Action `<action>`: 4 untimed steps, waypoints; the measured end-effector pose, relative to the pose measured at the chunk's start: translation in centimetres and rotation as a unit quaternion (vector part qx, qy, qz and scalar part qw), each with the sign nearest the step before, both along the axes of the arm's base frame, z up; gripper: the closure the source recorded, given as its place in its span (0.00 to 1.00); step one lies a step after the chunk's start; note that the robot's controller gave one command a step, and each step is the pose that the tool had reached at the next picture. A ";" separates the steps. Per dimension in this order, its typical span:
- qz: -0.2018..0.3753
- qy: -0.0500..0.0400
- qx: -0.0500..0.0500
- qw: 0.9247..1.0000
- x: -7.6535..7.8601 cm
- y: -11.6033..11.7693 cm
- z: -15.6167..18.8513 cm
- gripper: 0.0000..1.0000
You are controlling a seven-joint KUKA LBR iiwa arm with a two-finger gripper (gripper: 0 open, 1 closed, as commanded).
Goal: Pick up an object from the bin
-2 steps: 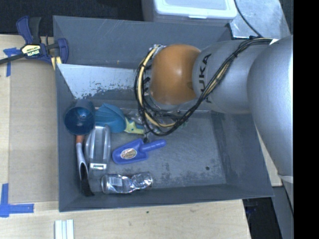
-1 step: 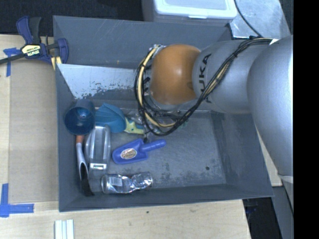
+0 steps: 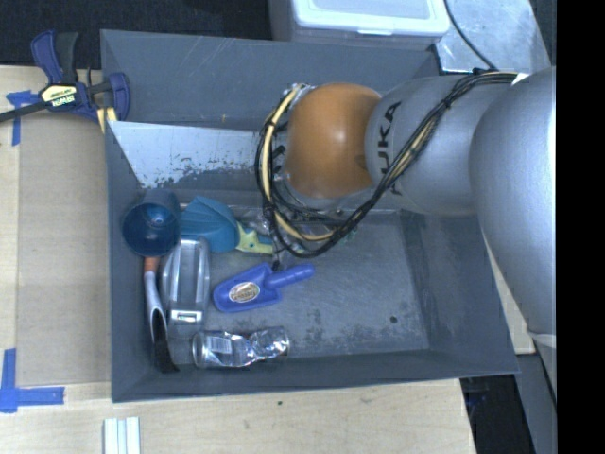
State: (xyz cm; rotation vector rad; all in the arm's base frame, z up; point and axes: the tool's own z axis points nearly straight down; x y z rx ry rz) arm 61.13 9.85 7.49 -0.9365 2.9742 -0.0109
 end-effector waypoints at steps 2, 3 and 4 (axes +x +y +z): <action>-0.001 0.000 -0.001 1.000 0.0 -0.1 2.4 1.00; -0.002 0.000 -0.001 1.000 0.0 -0.2 3.2 1.00; -0.003 0.000 -0.002 1.000 0.0 -0.3 4.7 1.00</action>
Offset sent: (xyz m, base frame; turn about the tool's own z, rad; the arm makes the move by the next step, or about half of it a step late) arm -0.0008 -0.0005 0.0150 0.0008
